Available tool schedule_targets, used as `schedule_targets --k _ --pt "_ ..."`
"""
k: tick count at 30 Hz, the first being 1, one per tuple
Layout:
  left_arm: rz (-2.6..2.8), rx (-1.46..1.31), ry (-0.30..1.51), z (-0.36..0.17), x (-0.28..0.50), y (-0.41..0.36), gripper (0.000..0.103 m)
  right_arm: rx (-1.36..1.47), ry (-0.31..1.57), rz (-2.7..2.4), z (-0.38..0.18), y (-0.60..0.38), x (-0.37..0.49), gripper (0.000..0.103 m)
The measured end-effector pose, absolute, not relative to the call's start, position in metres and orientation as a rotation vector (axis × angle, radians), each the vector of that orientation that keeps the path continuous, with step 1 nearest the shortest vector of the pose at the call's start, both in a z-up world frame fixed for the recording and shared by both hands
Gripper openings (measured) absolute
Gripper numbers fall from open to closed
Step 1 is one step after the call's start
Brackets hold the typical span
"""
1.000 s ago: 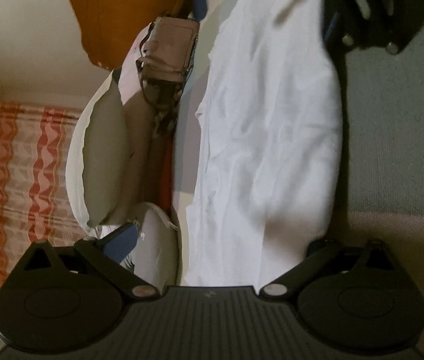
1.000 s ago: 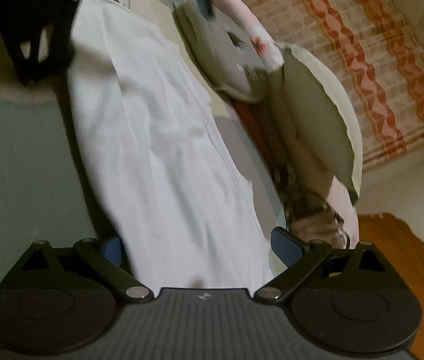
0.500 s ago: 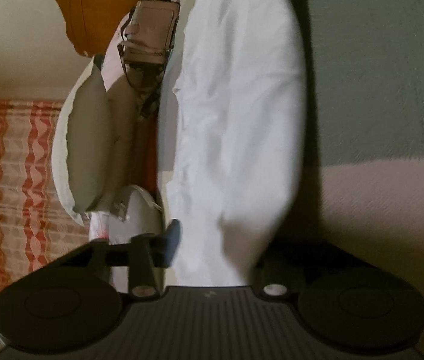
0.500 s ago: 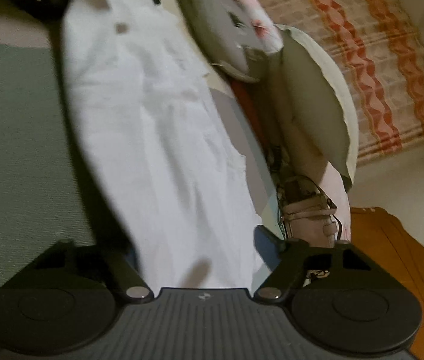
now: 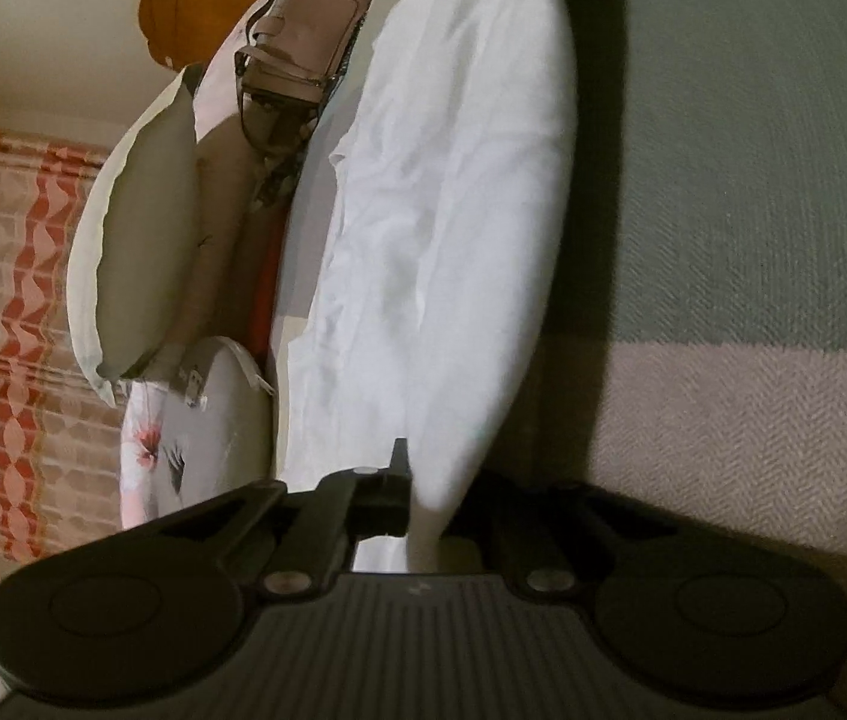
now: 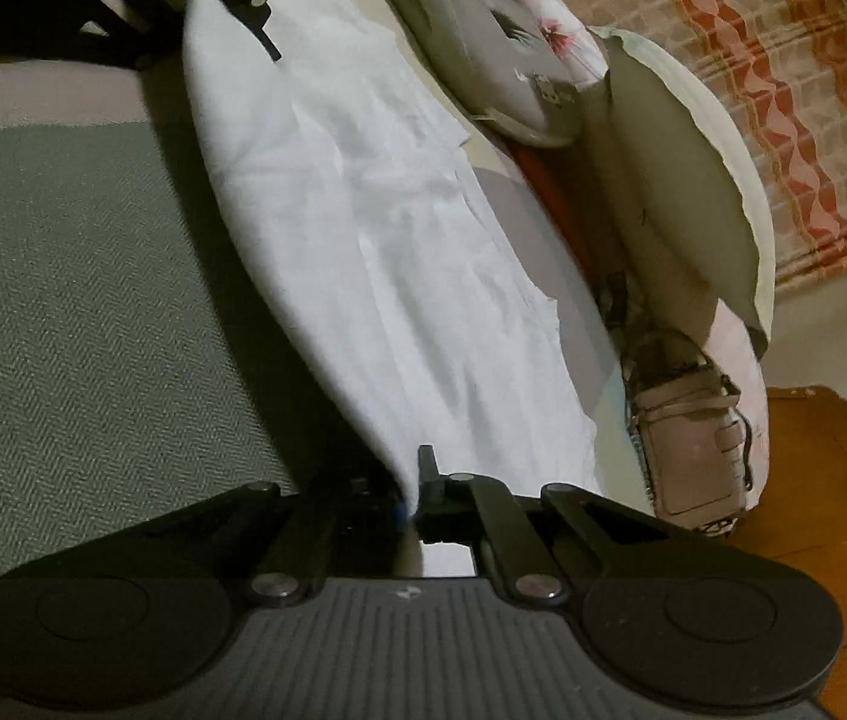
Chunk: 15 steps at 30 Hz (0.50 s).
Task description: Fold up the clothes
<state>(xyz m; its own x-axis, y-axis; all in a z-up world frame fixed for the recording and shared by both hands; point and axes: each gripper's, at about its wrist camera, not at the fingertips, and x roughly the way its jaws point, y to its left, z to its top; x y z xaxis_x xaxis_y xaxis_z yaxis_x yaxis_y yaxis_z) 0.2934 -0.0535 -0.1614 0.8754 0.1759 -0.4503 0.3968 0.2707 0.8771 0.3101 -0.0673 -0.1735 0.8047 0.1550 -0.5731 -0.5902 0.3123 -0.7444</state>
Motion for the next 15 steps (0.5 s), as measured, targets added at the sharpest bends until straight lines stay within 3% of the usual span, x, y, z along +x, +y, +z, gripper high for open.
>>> schedule_targets --k 8,15 --pt "-0.147 1.29 0.485 -0.131 0.271 -0.051 0.002 -1.093 0.418 0.533 -0.143 -0.079 0.289 0.004" --pt "-0.246 1.308 0.515 -0.115 0.204 -0.052 0.002 -1.101 0.469 0.601 -0.123 -0.097 0.239 0.004"
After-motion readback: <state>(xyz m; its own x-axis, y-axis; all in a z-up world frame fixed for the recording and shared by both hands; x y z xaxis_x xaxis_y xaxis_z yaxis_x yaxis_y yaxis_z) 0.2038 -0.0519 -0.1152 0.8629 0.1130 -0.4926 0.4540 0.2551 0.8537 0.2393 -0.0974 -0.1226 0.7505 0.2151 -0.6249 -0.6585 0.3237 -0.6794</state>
